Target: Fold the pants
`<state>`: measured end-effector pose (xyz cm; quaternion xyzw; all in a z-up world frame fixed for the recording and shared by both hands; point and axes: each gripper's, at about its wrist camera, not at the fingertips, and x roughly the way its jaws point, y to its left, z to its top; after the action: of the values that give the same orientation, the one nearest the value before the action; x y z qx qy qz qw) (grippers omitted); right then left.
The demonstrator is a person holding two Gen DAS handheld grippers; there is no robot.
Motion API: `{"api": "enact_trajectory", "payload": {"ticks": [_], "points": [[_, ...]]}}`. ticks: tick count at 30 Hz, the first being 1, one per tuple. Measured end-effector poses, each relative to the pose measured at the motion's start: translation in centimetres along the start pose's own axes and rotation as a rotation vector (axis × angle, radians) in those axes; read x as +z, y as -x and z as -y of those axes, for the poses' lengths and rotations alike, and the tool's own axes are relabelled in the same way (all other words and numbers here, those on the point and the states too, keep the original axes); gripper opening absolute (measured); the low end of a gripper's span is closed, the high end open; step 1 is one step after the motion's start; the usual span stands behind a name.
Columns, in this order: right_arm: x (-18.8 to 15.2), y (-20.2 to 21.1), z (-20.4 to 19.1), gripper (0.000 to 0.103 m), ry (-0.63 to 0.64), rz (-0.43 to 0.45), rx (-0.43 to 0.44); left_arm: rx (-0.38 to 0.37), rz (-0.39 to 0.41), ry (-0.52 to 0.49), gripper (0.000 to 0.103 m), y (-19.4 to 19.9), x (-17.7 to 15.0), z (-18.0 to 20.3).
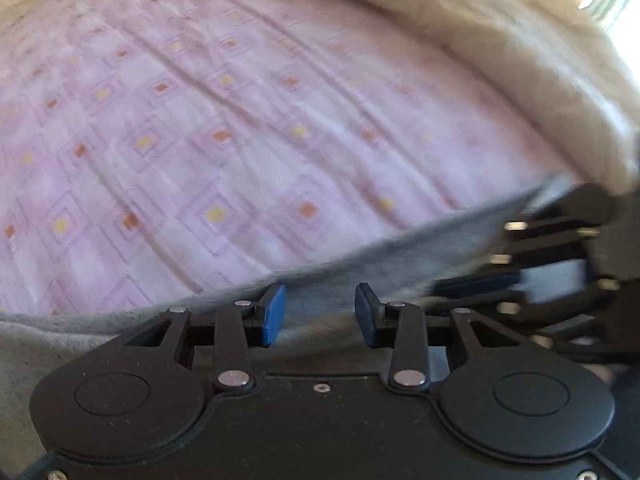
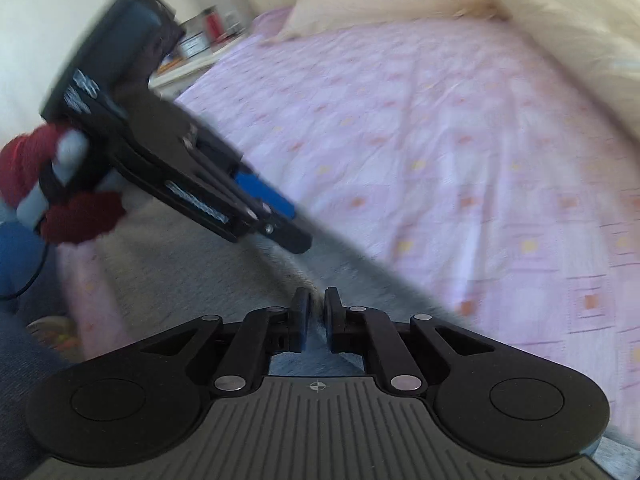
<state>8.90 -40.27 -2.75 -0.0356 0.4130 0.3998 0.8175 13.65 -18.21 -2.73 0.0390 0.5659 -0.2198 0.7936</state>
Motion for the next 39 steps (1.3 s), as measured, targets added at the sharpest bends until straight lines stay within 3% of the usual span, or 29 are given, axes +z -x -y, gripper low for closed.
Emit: {"api": "enact_trajectory", "payload": {"ticks": [2, 4, 6, 8, 10, 11, 15, 17, 20, 25, 27, 28, 29, 39], "points": [[-0.1, 0.9, 0.7, 0.011, -0.038, 0.072, -0.096, 0.030, 0.047, 0.020, 0.044, -0.3, 0.7, -0.3], [-0.4, 2.5, 1.7, 0.020, -0.101, 0.144, -0.219, 0.120, 0.068, 0.064, 0.043, -0.4, 2.0, -0.7], [-1.2, 4.9, 3.0, 0.025, -0.200, 0.207, -0.288, 0.152, 0.083, 0.119, 0.041, -0.2, 2.9, -1.5], [-2.6, 7.6, 4.1, 0.027, -0.299, 0.241, -0.334, 0.124, 0.090, 0.172, 0.041, 1.0, 3.2, -2.5], [-4.7, 10.3, 4.8, 0.035, -0.375, 0.259, -0.391, 0.077, 0.112, 0.176, 0.041, 2.7, 2.5, -2.5], [-5.8, 11.6, 5.0, 0.039, -0.413, 0.264, -0.421, 0.061, 0.118, 0.160, 0.041, 3.5, 1.9, -2.2], [-11.1, 15.1, 6.5, 0.040, -0.602, 0.270, -0.492, -0.041, 0.075, 0.046, 0.042, 4.9, -0.4, 0.2], [-13.4, 15.8, 7.3, 0.040, -0.693, 0.272, -0.506, -0.070, 0.030, -0.002, 0.042, 4.3, -1.2, 1.6], [-16.1, 15.5, 8.4, 0.041, -0.832, 0.271, -0.457, -0.040, 0.009, -0.055, 0.042, 2.9, -1.7, 3.3], [-17.7, 14.8, 8.0, 0.055, -0.866, 0.332, -0.373, -0.016, -0.004, -0.042, 0.042, 0.7, -1.4, 4.5], [-17.4, 14.4, 7.9, 0.052, -0.865, 0.340, -0.357, 0.000, 0.009, -0.046, 0.042, 0.4, -1.1, 5.0], [-17.3, 14.2, 8.0, 0.045, -0.864, 0.343, -0.349, 0.005, 0.010, -0.045, 0.042, 0.2, -0.9, 5.2], [-17.2, 13.9, 8.1, 0.010, -0.866, 0.329, -0.328, 0.007, 0.011, -0.040, 0.042, 0.2, -0.6, 5.1], [-12.3, 16.3, 5.6, 0.009, -0.751, 0.366, -0.317, 0.019, 0.031, 0.060, 0.042, -0.1, 3.0, 4.1]]}}
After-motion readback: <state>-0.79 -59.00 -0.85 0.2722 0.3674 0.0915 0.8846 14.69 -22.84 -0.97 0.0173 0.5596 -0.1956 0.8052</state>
